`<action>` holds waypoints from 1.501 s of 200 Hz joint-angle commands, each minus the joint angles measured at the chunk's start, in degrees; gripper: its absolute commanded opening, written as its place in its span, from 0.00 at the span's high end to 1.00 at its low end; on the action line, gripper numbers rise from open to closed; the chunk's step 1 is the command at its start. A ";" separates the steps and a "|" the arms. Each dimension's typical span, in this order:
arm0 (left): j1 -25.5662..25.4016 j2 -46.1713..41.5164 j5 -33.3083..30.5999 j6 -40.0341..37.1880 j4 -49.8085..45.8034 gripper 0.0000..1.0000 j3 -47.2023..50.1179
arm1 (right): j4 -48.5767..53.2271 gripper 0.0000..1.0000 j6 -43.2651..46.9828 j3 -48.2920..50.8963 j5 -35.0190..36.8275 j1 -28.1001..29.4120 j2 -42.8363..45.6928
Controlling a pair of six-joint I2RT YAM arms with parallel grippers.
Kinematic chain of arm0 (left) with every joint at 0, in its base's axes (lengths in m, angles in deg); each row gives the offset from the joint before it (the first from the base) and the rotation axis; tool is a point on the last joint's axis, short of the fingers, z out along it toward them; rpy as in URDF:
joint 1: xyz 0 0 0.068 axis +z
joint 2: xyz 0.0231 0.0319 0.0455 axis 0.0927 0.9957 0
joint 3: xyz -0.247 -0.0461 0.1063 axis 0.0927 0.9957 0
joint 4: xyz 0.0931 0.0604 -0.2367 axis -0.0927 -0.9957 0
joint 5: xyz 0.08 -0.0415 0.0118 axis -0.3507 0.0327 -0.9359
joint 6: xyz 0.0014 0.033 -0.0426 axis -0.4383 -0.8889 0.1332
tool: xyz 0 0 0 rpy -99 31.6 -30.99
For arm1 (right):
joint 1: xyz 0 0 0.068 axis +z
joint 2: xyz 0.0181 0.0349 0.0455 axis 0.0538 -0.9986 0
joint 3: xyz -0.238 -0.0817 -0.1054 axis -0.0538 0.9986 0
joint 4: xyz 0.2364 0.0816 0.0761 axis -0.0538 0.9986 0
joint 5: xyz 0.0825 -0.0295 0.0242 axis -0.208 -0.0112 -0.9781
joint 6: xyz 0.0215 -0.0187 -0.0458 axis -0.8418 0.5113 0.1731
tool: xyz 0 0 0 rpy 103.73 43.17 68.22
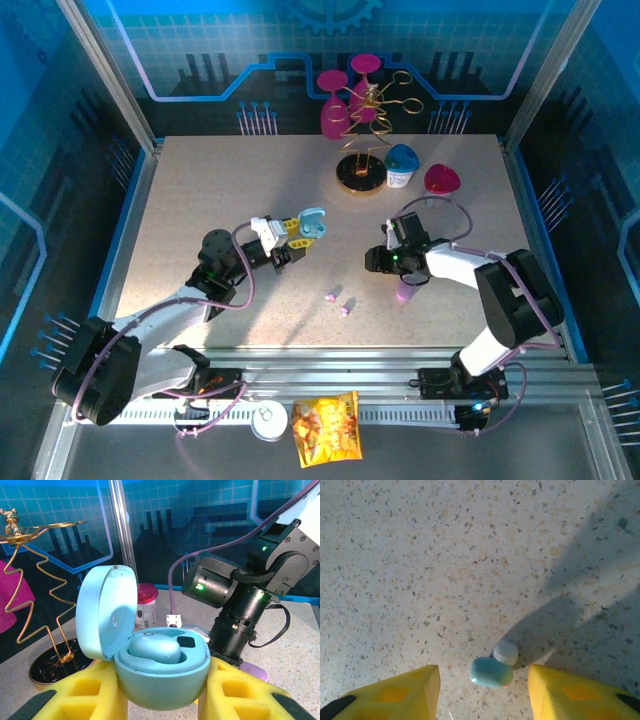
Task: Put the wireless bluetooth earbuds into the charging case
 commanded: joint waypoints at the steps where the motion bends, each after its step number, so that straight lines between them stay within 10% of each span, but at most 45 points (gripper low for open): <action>1: -0.32 -0.20 0.40 -0.13 1.00 0.85 -0.63 | 1.86 0.51 0.45 0.75 -1.45 0.99 2.35; 44: -0.41 -0.57 0.54 0.26 1.07 0.85 -0.68 | 0.93 0.51 -1.92 0.71 -4.89 1.54 5.36; 120: -0.41 -3.50 -0.39 -0.72 -0.61 0.85 0.35 | 19.77 0.46 14.87 -10.47 11.84 3.43 6.35; 300: -0.38 -5.42 -1.04 -1.88 -3.13 0.85 0.60 | 37.10 0.59 34.29 -31.12 25.35 12.92 -18.52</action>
